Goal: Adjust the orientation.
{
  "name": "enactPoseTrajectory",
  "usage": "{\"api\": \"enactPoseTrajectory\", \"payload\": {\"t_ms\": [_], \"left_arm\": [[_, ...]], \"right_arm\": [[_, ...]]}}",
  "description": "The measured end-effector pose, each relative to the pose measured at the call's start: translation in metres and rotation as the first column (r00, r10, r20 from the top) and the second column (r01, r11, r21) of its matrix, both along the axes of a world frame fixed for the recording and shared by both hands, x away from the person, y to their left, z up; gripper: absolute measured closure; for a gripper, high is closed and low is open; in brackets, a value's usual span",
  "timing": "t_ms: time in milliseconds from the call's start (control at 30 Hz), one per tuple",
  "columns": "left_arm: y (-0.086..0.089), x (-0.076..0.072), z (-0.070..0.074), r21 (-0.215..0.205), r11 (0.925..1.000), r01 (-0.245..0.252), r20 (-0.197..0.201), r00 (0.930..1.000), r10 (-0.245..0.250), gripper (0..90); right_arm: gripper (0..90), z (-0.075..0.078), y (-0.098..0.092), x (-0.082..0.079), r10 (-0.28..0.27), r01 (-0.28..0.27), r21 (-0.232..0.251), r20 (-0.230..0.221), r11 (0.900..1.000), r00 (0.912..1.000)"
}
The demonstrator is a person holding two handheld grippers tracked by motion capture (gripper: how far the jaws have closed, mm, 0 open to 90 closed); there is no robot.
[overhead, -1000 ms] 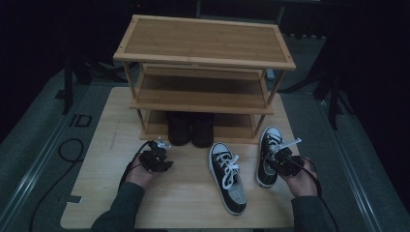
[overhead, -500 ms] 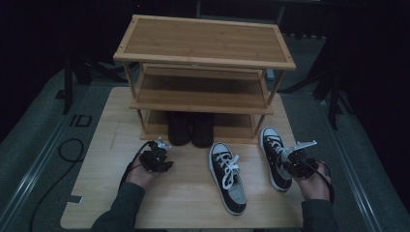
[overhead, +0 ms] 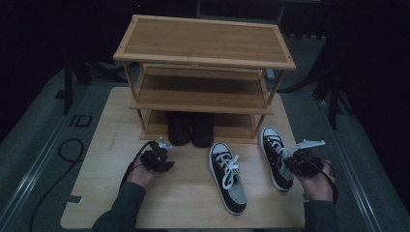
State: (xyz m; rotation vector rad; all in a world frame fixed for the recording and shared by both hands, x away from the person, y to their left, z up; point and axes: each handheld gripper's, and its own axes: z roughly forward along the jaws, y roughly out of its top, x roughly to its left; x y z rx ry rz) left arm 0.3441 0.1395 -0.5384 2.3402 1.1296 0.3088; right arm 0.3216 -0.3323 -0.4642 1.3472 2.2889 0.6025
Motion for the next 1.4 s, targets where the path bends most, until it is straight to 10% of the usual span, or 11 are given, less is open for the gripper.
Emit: {"api": "enactPoseTrajectory", "payload": {"t_ms": [433, 667, 1400], "left_arm": [[0.001, 0.000, 0.000, -0.003, 1.0000, 0.001, -0.003, 1.0000, -0.001, 61.3], [0.002, 0.000, 0.000, -0.004, 1.0000, 0.001, -0.003, 1.0000, -0.001, 61.3], [0.001, 0.000, 0.000, -0.004, 1.0000, 0.000, -0.005, 1.0000, 0.000, 61.2]], "right_arm": [[62.1, -0.022, 0.007, 0.029, -0.069, 0.067, -0.048, -0.045, 0.997, 0.9966], [79.6, -0.030, 0.009, 0.039, -0.106, 0.103, -0.062, -0.052, 0.993, 0.9930], [86.0, -0.019, -0.011, 0.007, -0.113, 0.112, 0.064, 0.011, 0.992, 0.9935]]}}
